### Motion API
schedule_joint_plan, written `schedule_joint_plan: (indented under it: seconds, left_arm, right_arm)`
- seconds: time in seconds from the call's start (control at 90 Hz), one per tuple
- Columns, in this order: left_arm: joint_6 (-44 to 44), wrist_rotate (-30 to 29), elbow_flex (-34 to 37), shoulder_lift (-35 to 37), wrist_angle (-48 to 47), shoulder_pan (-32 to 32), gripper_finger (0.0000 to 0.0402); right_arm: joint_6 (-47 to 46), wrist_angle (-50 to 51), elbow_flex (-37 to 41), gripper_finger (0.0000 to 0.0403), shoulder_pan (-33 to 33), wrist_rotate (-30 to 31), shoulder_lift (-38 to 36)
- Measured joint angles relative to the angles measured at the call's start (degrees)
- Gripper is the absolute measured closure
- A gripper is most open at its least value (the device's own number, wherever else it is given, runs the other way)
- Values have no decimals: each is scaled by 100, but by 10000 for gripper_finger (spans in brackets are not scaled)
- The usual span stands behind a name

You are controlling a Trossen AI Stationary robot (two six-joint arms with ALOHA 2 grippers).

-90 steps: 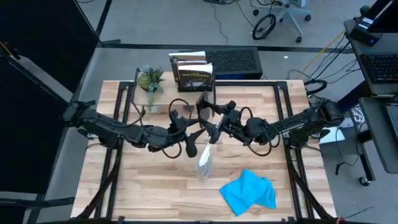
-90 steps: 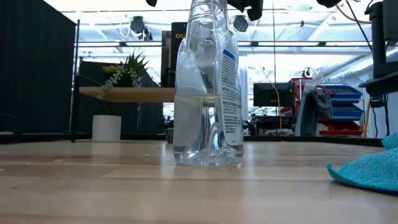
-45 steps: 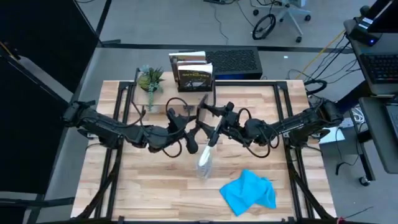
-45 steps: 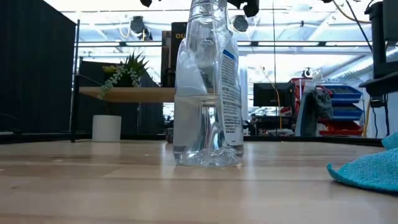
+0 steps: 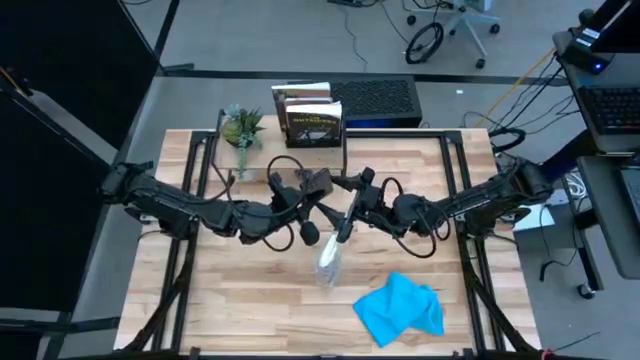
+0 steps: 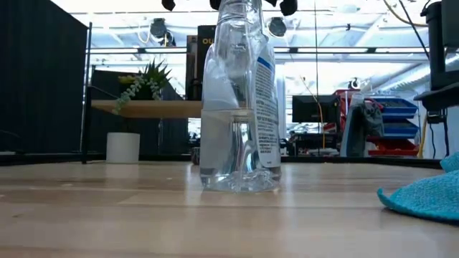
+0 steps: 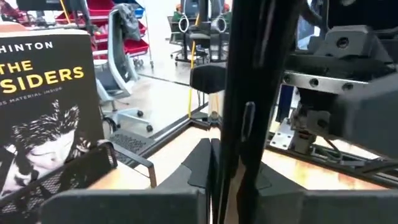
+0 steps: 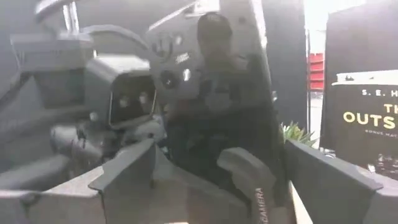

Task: Apply microfiber cloth
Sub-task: Spray the back of the black cellphone using the transparent spray bottle

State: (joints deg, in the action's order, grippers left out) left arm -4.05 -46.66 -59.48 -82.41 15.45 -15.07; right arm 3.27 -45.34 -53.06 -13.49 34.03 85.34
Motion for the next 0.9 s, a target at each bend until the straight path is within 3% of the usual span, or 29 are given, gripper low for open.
schedule_joint_plan:
  seconds: [0.122, 0.222, 0.4, 0.522, 0.689, 0.9]
  left_arm:
    - [-1, -2, 0, 24, -368, -91, 395]
    - [-5, 55, 0, 105, -784, -161, 395]
    - [-303, 382, 0, 396, -1654, -138, 396]
    - [-345, 755, 0, 452, -1913, -54, 397]
    - [-469, 1378, 0, 454, -1899, 56, 397]
    - [-443, 1598, 0, 433, -1903, 75, 397]
  right_arm:
    - [175, 1136, 0, 67, -208, 8, -546]
    - [-57, 2780, 0, 67, -398, 13, -1225]
    - [-1221, 5479, 2, 66, -744, 40, -2459]
    - [-1928, 6530, 2, 68, -1192, 56, -2706]
    - [-2107, 5844, 265, 82, -1873, 541, -2169]
    - [-1703, 4291, 369, 93, -2140, 1562, -815]
